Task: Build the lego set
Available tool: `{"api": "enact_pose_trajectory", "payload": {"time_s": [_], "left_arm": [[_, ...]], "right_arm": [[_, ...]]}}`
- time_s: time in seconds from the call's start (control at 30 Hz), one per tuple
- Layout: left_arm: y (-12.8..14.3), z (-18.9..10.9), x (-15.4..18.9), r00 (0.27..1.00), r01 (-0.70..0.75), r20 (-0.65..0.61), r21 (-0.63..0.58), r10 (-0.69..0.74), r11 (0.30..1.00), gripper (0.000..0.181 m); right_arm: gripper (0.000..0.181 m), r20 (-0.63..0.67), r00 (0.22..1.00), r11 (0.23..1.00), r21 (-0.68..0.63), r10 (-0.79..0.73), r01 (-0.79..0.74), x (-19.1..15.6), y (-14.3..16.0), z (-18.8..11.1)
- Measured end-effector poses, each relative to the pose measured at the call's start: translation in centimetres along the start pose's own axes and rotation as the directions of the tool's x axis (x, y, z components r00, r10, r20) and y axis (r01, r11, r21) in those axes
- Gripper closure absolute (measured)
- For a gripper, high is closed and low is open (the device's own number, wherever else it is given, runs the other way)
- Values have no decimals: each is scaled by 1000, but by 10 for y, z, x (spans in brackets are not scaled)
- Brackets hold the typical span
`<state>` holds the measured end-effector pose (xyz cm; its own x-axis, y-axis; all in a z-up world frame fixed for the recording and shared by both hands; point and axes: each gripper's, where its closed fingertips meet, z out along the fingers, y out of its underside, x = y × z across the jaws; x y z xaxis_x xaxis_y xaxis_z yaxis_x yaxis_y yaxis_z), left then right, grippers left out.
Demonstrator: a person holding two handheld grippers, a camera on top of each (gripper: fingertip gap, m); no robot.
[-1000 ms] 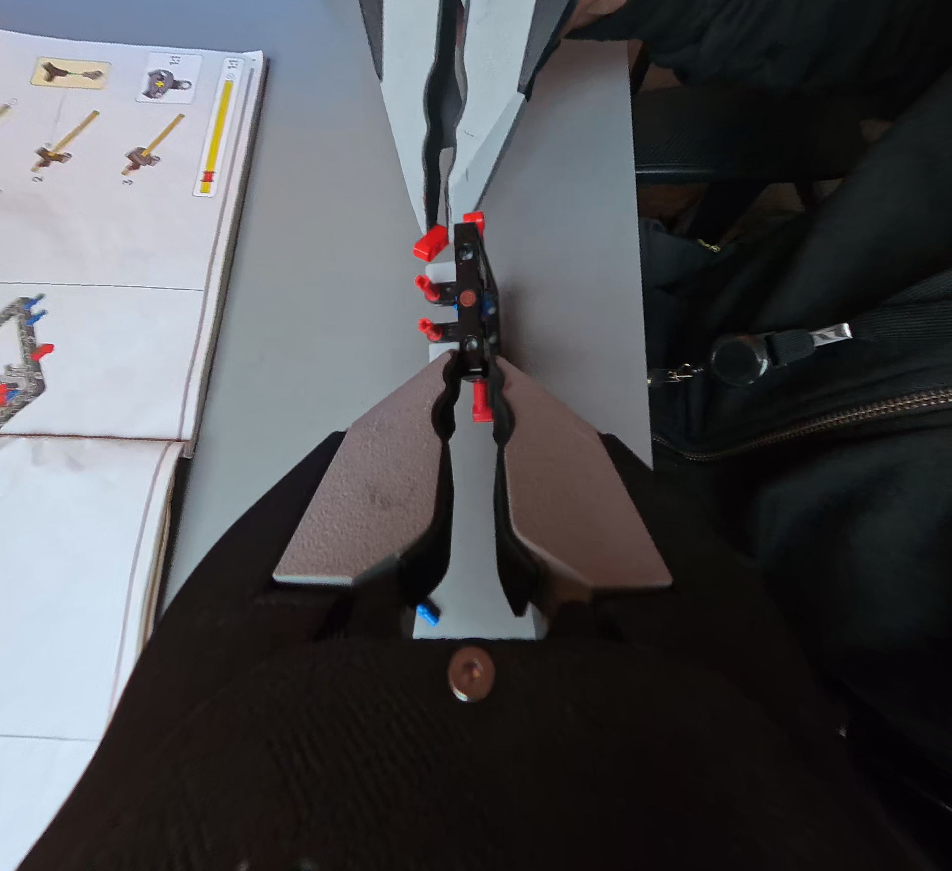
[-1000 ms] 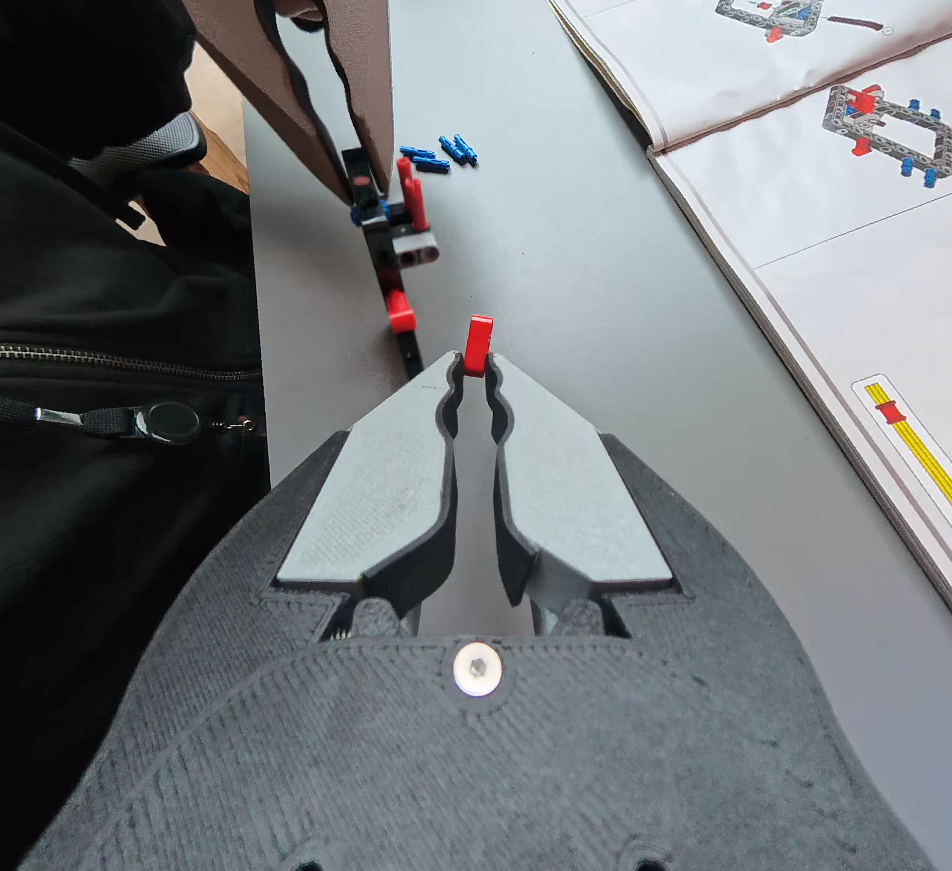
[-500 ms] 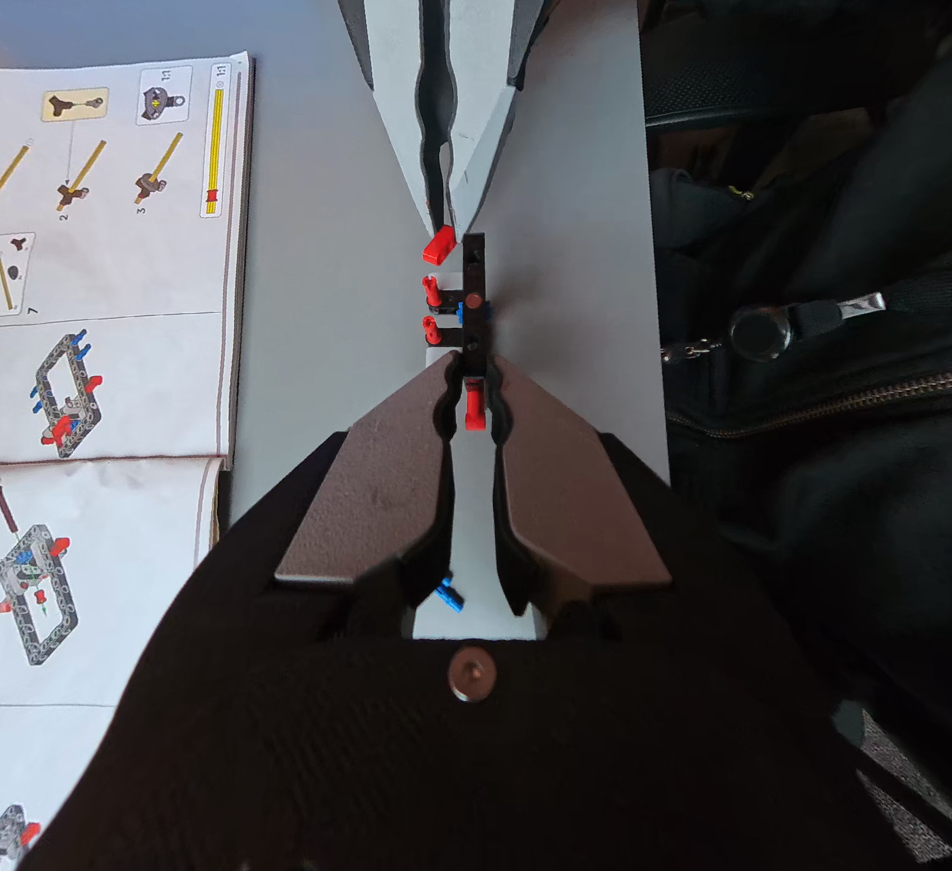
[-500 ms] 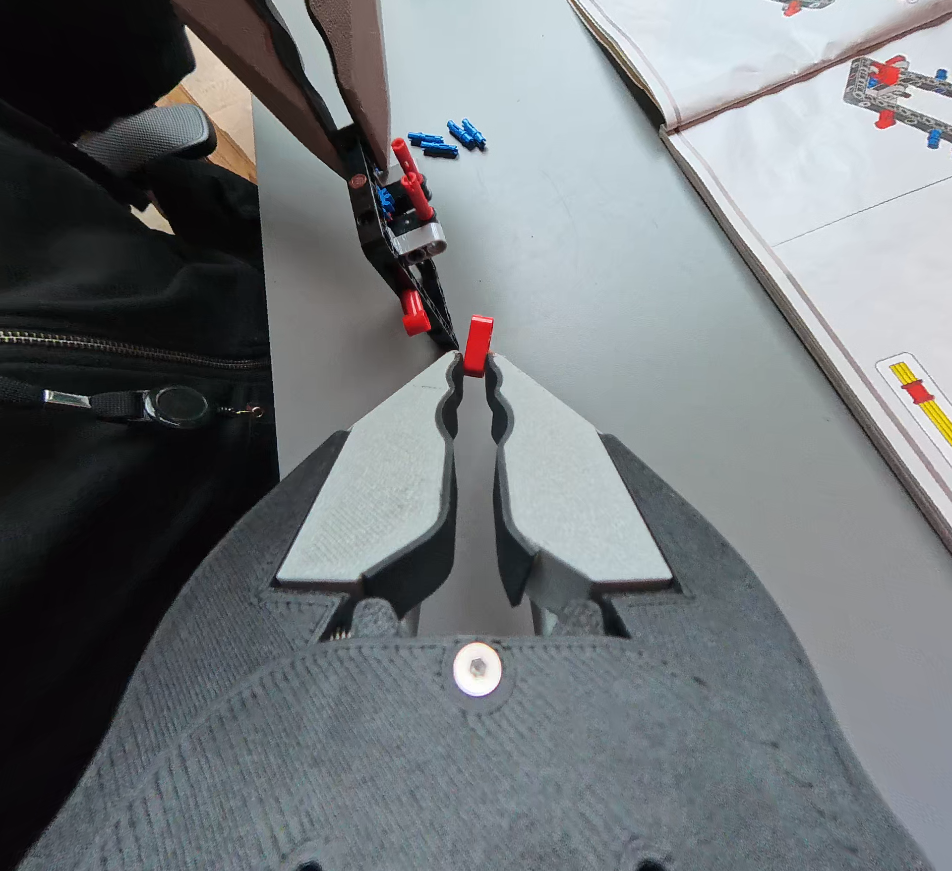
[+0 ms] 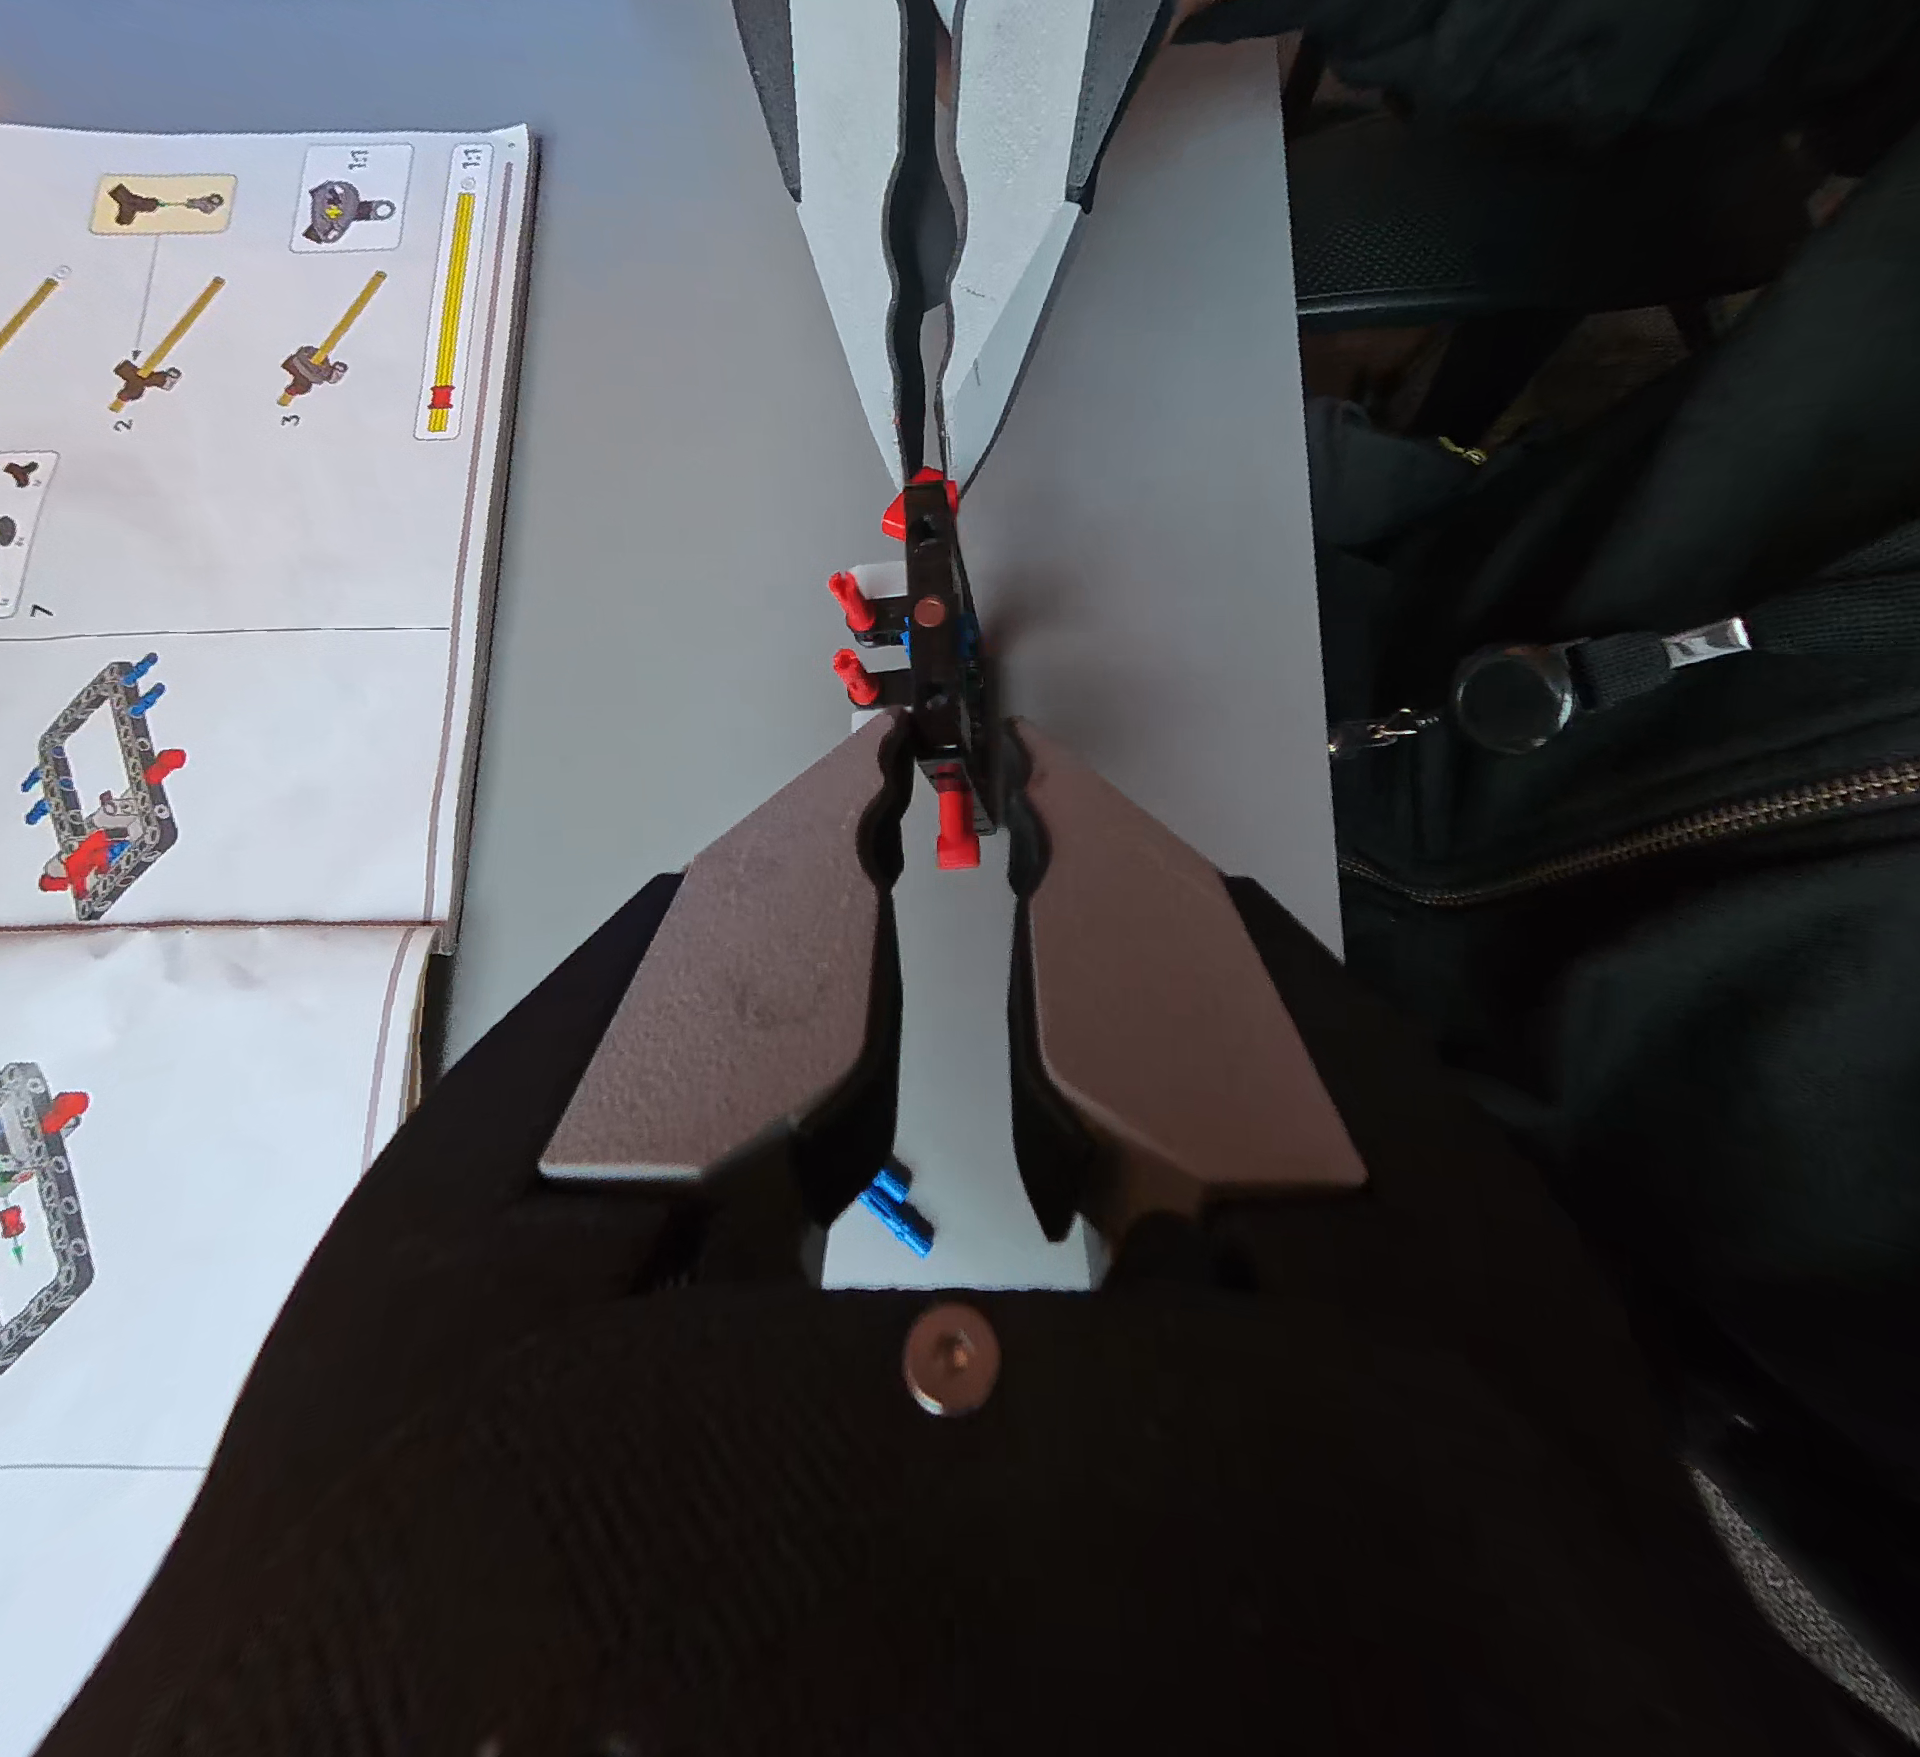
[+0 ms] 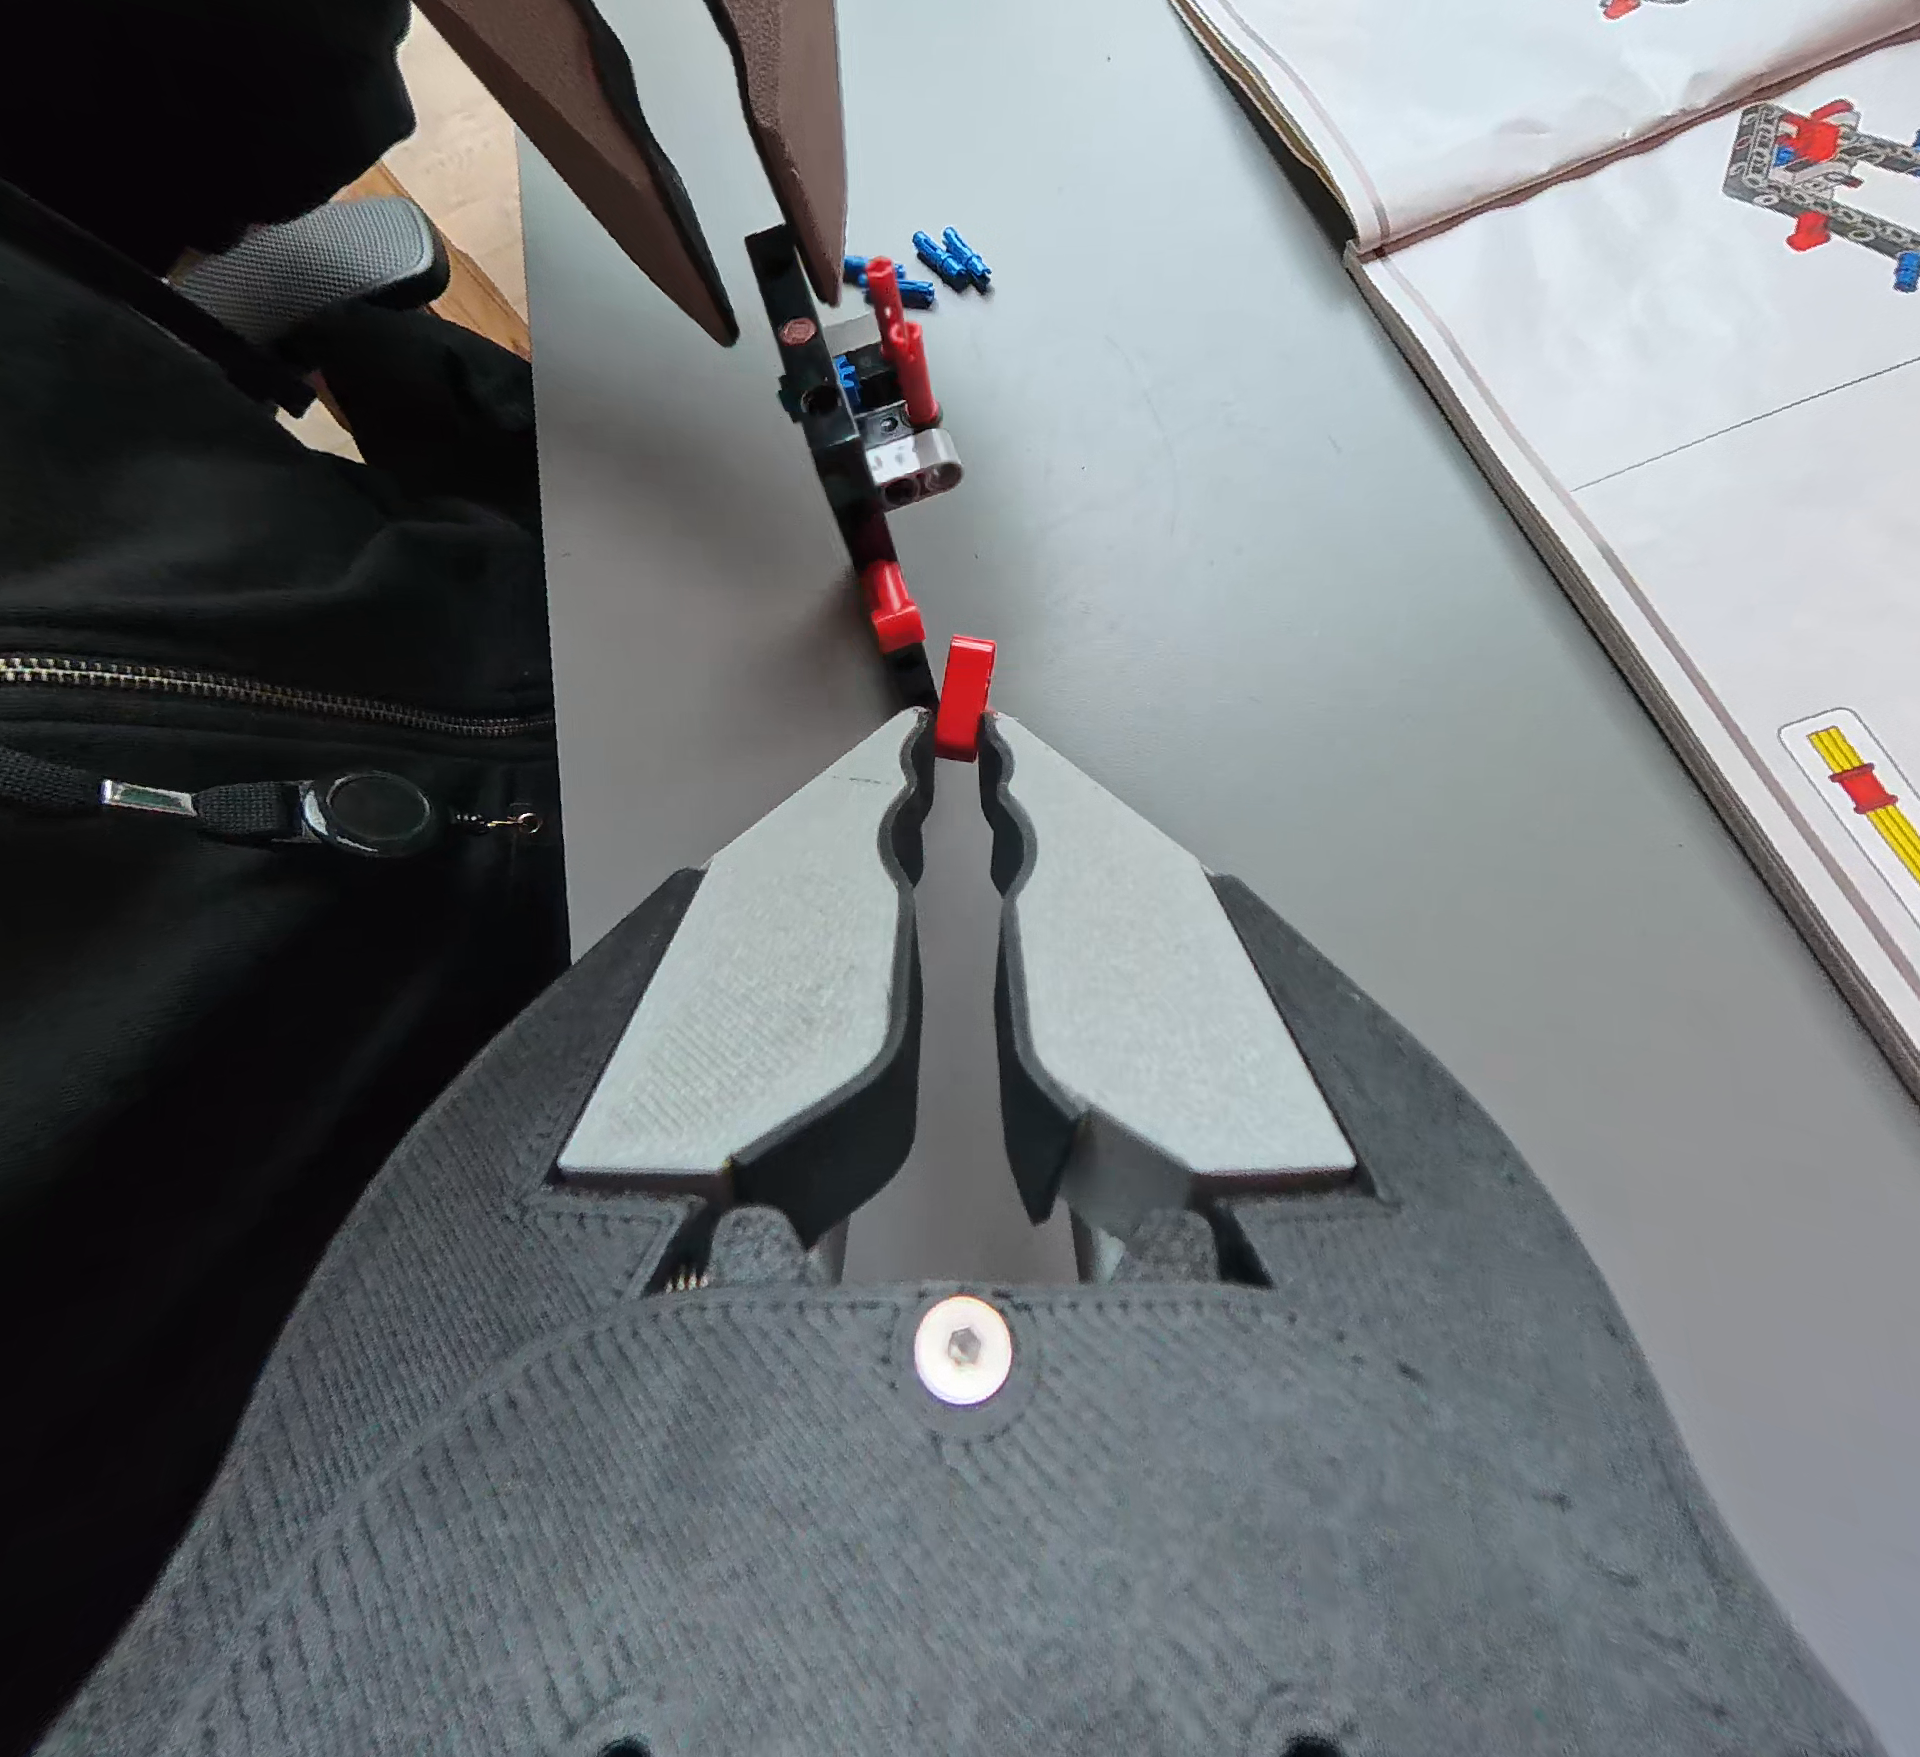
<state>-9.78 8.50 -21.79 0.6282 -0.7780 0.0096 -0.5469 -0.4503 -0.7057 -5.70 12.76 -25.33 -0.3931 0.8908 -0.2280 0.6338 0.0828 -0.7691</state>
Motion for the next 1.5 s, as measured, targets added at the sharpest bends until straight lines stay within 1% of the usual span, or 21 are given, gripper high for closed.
{"api": "enact_pose_trajectory", "payload": {"time_s": [0.1, 0.17, 0.33, 0.5, 0.6, 0.67, 0.8, 0.87, 0.93, 1.0, 1.1, 1.17, 1.2, 1.27, 1.3, 1.37, 1.43, 1.5], "left_arm": [[-1, 1, 1, 1000, 5, -21, 13, -5, 1000, 175], [-2, 2, 1, 1000, 4, -16, 11, -4, 1000, 175], [-1, 1, 7, 998, -63, 23, -33, 64, 997, 175], [0, 0, 9, 998, -61, 26, -27, 62, 998, 175], [1, -1, 10, 998, -60, 20, -15, 60, 998, 175], [2, -2, 13, 996, -82, 21, -5, 82, 997, 175], [4, -5, 18, 967, -225, 118, -4, 224, 974, 175], [5, -3, 26, 961, -236, 151, 1, 233, 972, 175], [0, 2, 31, 954, -233, 201, 35, 222, 972, 175], [-2, 10, 39, 935, -271, 250, 51, 251, 961, 174], [6, 22, 40, 865, -357, 368, -24, 340, 934, 173], [15, 33, 39, 818, -403, 410, -90, 403, 911, 172], [23, 40, 38, 809, -409, 406, -130, 425, 903, 171], [36, 53, 36, 818, -387, 383, -186, 429, 903, 169], [38, 58, 39, 833, -377, 362, -182, 418, 908, 172], [38, 62, 40, 857, -349, 346, -155, 382, 924, 172], [36, 62, 42, 882, -320, 324, -124, 343, 939, 167], [38, 58, 44, 908, -277, 296, -107, 296, 955, 158]], "right_arm": [[176, 11, 1000, 1000, 0, -1, 1, -2, 0, 2], [176, 7, 1000, 1000, -14, -8, 8, -3, 1, 3], [176, -1, 1000, 999, -35, -16, 16, -3, 6, 0], [176, -43, 999, 998, -58, 19, -21, 11, 16, -2], [176, -87, 996, 994, -109, 12, -21, 21, 28, 4], [176, -91, 996, 991, -132, -4, -8, 21, 33, 9], [176, -122, 992, 993, -120, -36, 21, 24, 35, 10], [176, -118, 993, 994, -108, -29, 16, 24, 34, 9], [176, -115, 993, 997, -82, -26, 17, 23, 31, 7], [176, -122, 992, 998, -52, -31, 25, 23, 26, 4], [176, -143, 987, 997, 11, -72, 74, 19, 15, 0], [176, -170, 978, 991, 37, -121, 129, 14, 10, -2], [176, -191, 970, 987, 41, -147, 157, 13, 9, -3], [176, -249, 946, 974, 39, -206, 223, 12, 6, -5], [176, -279, 930, 965, 39, -240, 261, 10, 4, -6], [176, -325, 901, 949, 23, -289, 313, 9, 2, -8], [176, -356, 877, 938, 6, -322, 347, 6, 2, -9], [176, -388, 844, 918, -8, -369, 397, -1, 0, -11]]}}
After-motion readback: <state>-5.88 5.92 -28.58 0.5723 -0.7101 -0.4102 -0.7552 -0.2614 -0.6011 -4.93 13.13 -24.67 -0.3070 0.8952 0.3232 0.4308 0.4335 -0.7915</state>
